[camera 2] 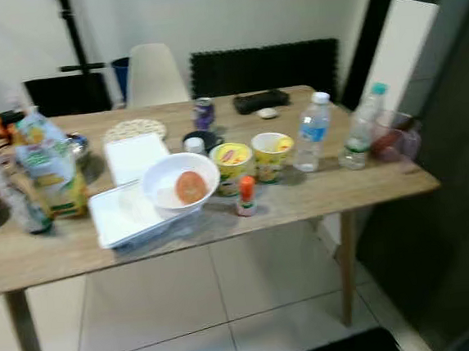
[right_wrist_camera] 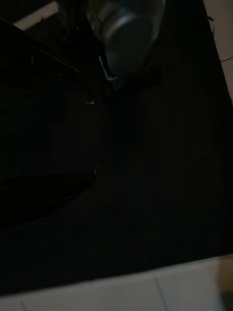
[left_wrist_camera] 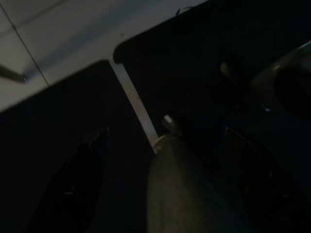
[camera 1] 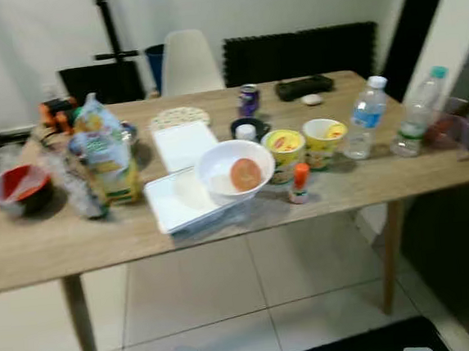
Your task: Restocking fridge
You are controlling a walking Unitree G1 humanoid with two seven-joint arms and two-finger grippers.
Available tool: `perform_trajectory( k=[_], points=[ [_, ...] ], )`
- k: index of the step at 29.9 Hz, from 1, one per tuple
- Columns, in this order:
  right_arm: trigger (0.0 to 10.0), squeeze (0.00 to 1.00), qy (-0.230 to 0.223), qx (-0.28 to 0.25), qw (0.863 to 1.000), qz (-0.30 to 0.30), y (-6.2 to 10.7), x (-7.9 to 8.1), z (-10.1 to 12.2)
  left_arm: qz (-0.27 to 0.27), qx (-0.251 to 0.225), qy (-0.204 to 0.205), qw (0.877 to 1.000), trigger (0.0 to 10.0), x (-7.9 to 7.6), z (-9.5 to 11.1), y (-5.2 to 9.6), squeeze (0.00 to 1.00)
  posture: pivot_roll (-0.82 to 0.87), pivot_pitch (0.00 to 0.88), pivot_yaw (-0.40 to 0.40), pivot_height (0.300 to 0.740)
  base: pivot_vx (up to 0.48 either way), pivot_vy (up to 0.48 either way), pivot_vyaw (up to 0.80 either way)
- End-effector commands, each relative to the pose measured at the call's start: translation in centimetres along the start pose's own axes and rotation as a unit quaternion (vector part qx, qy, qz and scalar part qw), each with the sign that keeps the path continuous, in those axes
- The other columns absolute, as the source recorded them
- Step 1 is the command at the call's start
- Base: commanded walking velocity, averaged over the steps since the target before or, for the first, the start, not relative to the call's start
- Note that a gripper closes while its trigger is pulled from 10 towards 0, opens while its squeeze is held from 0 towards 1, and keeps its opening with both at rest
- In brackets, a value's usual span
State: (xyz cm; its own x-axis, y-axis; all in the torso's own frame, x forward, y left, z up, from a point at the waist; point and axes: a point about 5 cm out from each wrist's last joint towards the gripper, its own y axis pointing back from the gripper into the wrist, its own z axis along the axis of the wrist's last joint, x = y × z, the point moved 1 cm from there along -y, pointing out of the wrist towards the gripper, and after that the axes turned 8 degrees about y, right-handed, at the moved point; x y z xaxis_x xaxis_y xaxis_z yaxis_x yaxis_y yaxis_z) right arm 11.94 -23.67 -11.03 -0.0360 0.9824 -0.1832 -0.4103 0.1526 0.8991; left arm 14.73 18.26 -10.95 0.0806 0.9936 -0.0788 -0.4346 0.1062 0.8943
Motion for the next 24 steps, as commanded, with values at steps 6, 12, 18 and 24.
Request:
perform_trajectory(
  k=[6,12,18,24],
  points=[
    [10.0,0.00,0.001,-0.009,1.000,-0.002,-0.03,0.07,0.31,0.000,0.011,0.006,1.000,10.0,0.16,-0.55,0.08,0.00,-0.05,0.000,-0.004,0.740,0.000,-0.202,0.00],
    [10.0,0.00,-0.001,-0.014,1.000,0.000,-0.04,0.15,0.50,0.001,0.013,0.008,1.000,10.0,0.21,-0.60,0.10,0.00,-0.05,0.000,-0.004,0.740,0.000,-0.414,0.00],
    [10.0,0.00,-0.001,-0.024,1.000,0.014,-0.05,0.41,0.76,0.000,0.015,0.008,1.000,10.0,0.14,-0.70,0.09,0.00,-0.05,0.000,-0.003,0.740,0.000,-0.415,0.00],
    [10.0,0.00,0.002,-0.034,0.999,0.027,-0.05,0.75,1.00,-0.001,0.017,0.007,1.000,10.0,0.16,-0.87,0.12,0.00,-0.05,0.000,-0.003,0.740,0.000,-0.413,0.00]
  ],
)
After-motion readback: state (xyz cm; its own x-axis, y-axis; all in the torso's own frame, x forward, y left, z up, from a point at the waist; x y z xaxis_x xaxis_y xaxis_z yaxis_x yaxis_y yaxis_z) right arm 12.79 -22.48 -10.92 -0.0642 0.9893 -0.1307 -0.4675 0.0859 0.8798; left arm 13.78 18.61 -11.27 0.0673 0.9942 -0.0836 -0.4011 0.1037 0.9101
